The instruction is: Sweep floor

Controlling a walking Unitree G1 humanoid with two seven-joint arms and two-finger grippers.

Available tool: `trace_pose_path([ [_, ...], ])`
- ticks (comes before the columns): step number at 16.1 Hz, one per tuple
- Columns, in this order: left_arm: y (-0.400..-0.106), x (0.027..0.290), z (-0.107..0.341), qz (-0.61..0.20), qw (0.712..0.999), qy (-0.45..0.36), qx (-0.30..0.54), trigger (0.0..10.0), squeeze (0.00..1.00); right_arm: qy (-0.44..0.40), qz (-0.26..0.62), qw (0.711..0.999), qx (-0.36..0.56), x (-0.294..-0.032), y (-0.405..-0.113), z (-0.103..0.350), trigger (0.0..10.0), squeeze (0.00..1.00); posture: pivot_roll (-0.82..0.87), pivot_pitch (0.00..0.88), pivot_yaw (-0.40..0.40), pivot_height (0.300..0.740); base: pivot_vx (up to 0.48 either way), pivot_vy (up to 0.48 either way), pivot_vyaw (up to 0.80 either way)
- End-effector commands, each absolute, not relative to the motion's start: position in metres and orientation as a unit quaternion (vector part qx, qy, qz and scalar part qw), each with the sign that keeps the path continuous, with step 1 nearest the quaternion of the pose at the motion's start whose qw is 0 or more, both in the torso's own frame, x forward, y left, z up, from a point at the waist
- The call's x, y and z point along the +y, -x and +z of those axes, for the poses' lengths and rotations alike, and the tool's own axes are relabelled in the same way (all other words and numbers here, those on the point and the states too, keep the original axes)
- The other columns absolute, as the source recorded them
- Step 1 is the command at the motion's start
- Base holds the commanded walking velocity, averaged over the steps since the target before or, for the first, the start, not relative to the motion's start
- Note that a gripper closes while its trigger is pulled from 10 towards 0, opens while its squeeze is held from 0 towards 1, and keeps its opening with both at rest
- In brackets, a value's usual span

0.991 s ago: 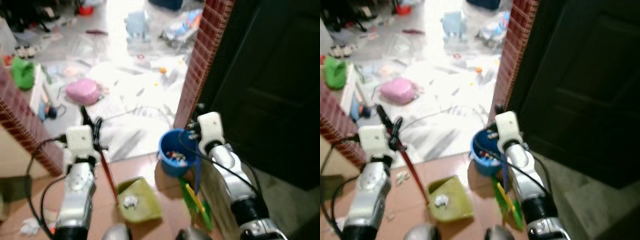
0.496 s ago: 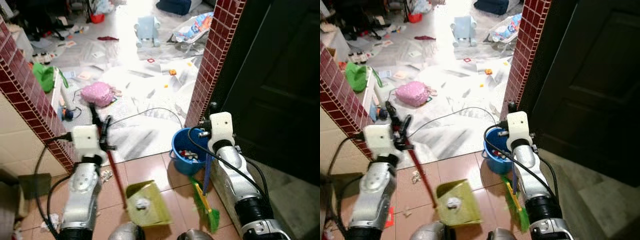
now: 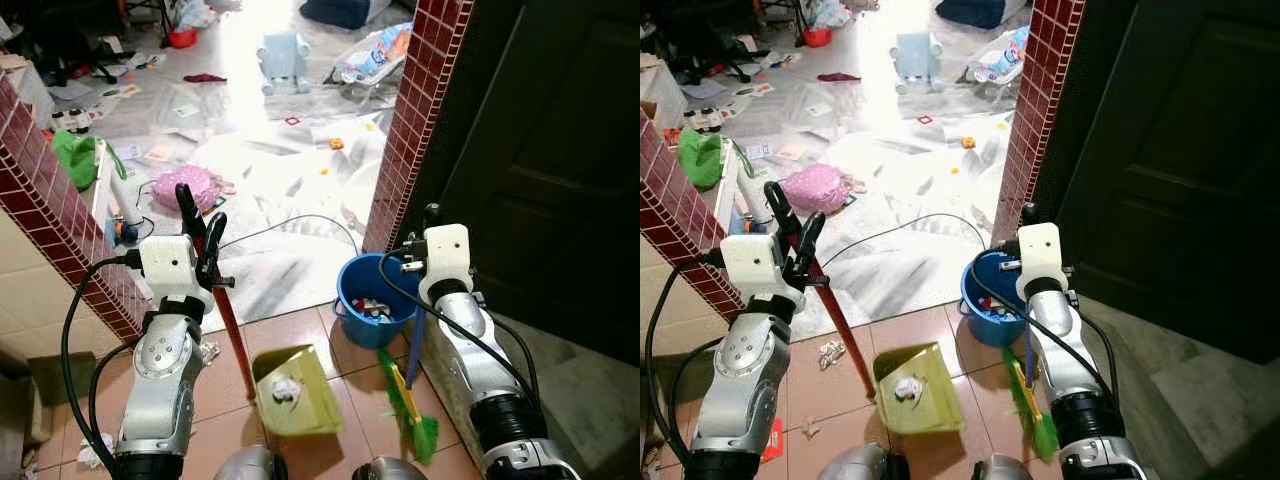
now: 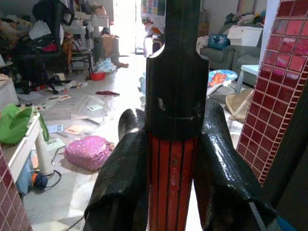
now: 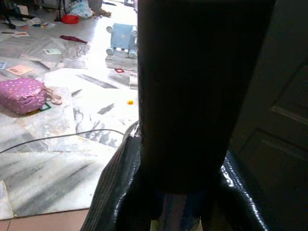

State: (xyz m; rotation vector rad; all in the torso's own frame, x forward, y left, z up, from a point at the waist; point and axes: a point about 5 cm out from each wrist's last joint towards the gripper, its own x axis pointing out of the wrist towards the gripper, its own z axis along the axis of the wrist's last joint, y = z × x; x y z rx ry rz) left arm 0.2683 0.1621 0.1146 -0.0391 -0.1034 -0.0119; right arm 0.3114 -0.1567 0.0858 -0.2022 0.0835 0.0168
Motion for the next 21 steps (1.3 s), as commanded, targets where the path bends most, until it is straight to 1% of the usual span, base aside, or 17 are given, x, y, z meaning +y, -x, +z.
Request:
trace_pose_path([
  [1,-0.272,0.162,0.134,-0.004,0.996,0.02,-0.092,10.0,0.0,0.108,-0.011,0.993,0.051,-0.164,-0.312,0.084,10.0,0.0,-0.04,0.005,0.009,0.74,0.0,0.0,0.0],
  [4,-0.272,0.161,0.15,-0.01,0.993,0.01,-0.115,10.0,0.0,0.09,-0.035,0.994,0.06,-0.174,-0.31,0.081,10.0,0.0,-0.04,0.006,0.011,0.74,0.0,0.0,0.0],
  [21,-0.272,0.161,0.15,-0.01,0.993,0.01,-0.115,10.0,0.0,0.09,-0.035,0.994,0.06,-0.174,-0.31,0.081,10.0,0.0,-0.04,0.006,0.011,0.74,0.0,0.0,0.0],
])
